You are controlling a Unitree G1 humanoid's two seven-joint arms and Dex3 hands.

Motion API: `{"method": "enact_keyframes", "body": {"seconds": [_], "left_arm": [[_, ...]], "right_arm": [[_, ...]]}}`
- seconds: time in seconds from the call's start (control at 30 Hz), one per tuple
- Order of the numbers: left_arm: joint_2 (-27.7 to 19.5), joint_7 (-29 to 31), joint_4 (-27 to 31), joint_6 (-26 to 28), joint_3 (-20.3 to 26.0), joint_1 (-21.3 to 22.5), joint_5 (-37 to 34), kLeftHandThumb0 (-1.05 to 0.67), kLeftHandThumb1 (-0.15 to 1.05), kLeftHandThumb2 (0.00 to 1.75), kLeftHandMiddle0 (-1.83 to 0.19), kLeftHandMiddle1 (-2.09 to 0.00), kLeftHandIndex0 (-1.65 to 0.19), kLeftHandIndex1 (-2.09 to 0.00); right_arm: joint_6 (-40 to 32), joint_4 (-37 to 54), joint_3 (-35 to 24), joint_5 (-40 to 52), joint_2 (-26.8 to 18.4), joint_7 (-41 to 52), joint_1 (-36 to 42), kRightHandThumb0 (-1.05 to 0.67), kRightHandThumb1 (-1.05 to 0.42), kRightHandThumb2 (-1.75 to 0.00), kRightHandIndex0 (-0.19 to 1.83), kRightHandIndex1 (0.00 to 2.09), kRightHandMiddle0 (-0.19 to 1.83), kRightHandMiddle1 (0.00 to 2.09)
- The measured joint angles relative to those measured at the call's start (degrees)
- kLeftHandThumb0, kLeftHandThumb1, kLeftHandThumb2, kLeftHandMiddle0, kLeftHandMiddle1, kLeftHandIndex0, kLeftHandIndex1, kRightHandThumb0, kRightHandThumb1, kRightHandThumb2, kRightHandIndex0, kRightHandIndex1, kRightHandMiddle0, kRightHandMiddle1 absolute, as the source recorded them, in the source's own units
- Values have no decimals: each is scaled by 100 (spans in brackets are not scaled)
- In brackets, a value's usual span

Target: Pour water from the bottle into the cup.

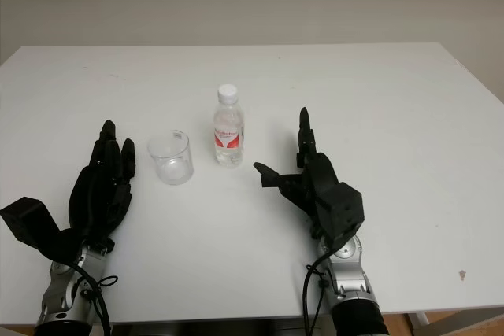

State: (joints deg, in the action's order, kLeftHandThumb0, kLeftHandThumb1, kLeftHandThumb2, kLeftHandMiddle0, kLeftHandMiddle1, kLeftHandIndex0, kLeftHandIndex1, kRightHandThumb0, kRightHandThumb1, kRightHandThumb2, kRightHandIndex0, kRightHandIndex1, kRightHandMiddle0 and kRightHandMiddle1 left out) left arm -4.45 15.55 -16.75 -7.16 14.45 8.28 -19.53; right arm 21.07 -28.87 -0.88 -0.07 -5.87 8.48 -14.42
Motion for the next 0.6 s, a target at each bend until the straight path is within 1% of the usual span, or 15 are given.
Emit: {"method": "enact_keyframes", "body": {"seconds": [0.43, 0.53, 0.6], "left_arm": [[24, -77, 29, -7, -32, -25, 6, -75, 105, 47, 19, -3, 19, -3], [24, -73, 8, -32, -23, -22, 5, -75, 105, 48, 19, -3, 19, -3], [25, -56, -14, -55, -12, -20, -1, -74, 105, 48, 19, -3, 19, -2]], "right_arm": [[-61, 59, 3, 12, -1, 96, 35, -85, -95, -5, -19, 0, -19, 0], [32, -68, 27, 10, 3, 131, -61, -85, -95, -5, -19, 0, -19, 0], [91, -199, 54, -42, 33, 80, -225, -90, -95, -5, -19, 0, -19, 0]]}}
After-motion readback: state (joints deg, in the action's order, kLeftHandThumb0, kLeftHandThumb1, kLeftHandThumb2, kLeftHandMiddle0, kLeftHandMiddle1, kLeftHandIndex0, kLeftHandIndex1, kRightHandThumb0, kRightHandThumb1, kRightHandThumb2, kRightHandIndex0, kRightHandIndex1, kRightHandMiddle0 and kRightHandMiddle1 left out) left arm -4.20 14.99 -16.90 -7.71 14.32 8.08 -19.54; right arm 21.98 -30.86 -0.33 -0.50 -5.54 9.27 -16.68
